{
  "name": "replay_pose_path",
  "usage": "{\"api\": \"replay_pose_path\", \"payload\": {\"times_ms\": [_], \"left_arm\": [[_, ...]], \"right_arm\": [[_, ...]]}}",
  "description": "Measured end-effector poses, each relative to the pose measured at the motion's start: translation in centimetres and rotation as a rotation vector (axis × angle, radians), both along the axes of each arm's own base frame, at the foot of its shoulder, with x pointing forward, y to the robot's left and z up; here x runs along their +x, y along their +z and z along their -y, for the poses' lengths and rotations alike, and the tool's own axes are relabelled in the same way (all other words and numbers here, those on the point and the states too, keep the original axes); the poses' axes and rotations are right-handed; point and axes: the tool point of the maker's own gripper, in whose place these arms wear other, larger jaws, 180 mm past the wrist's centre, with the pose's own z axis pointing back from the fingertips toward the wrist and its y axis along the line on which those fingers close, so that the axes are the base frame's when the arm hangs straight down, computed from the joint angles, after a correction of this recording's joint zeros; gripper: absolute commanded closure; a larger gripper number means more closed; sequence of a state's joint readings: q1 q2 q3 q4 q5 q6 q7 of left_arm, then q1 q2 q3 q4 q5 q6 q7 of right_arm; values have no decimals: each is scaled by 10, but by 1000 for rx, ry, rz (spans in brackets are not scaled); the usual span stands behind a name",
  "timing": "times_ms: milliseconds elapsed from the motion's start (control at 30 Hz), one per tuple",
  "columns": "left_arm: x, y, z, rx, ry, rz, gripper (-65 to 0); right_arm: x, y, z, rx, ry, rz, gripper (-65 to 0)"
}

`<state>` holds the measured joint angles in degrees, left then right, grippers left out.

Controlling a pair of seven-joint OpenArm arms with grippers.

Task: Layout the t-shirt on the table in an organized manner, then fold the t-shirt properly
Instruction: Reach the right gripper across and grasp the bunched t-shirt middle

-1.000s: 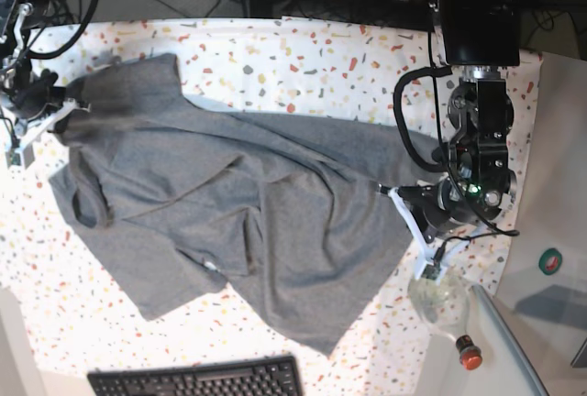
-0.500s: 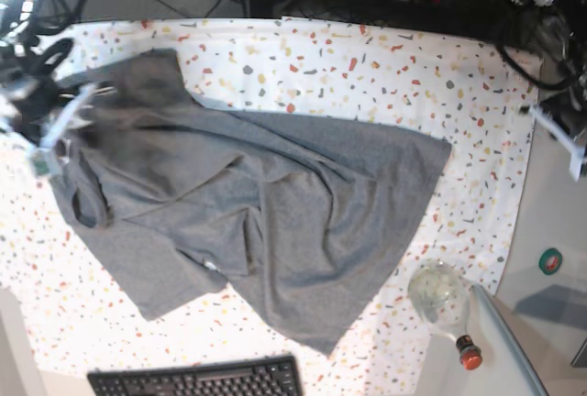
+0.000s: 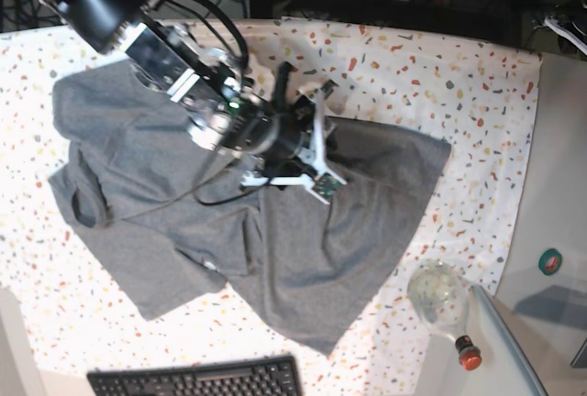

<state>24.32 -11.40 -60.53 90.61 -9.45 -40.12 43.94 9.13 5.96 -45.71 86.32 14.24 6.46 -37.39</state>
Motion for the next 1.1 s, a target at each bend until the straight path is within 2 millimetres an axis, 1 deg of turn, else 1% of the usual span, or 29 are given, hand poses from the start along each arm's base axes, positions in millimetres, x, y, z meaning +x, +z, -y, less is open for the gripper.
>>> {"api": "replay_pose_path", "payload": {"times_ms": [100, 167, 233, 367, 433, 500, 600, 633, 667, 733, 767, 867, 1000, 1100], "left_arm": [[-4, 3, -6, 12, 22, 4, 0], [-6, 4, -8, 16, 30, 5, 0], [-6, 5, -9, 18, 32, 6, 0], [-5, 5, -8, 16, 33, 10, 0], [-5, 5, -9, 18, 32, 10, 0], [-5, 5, -9, 17, 33, 10, 0], [-4, 5, -9, 17, 31, 9, 0], [-3, 6, -9, 18, 29, 12, 0], [-3, 6, -9, 19, 28, 12, 0], [1, 6, -9, 16, 30, 20, 0], [3, 6, -9, 14, 31, 24, 0], [12, 9, -9, 14, 29, 49, 0], [9, 8, -9, 15, 28, 37, 0], [15, 11, -13, 28, 17, 41, 0]], "right_arm": [[4, -6, -20, -14, 29, -11, -257], [2, -16, -29, -20, 35, -48, -257], [5, -27, -28, -44, 23, -66, -257], [23, -46, -21, -53, -8, -50, -257], [27, -60, -16, -83, -21, -66, -255], [29, -67, -15, -88, -30, -84, -252], [33, -70, -13, -88, -36, -72, -246], [33, -71, -11, -92, -37, -74, -233], [33, -71, -11, -92, -37, -74, -191], [32, -71, -13, -91, -34, -75, -48], [31, -71, -13, -90, -33, -76, 0], [19, -67, -25, -92, 27, -55, 0], [-6, -54, -47, -14, 59, -63, 0], [-16, -52, -49, 1, 66, -65, 0]]}}
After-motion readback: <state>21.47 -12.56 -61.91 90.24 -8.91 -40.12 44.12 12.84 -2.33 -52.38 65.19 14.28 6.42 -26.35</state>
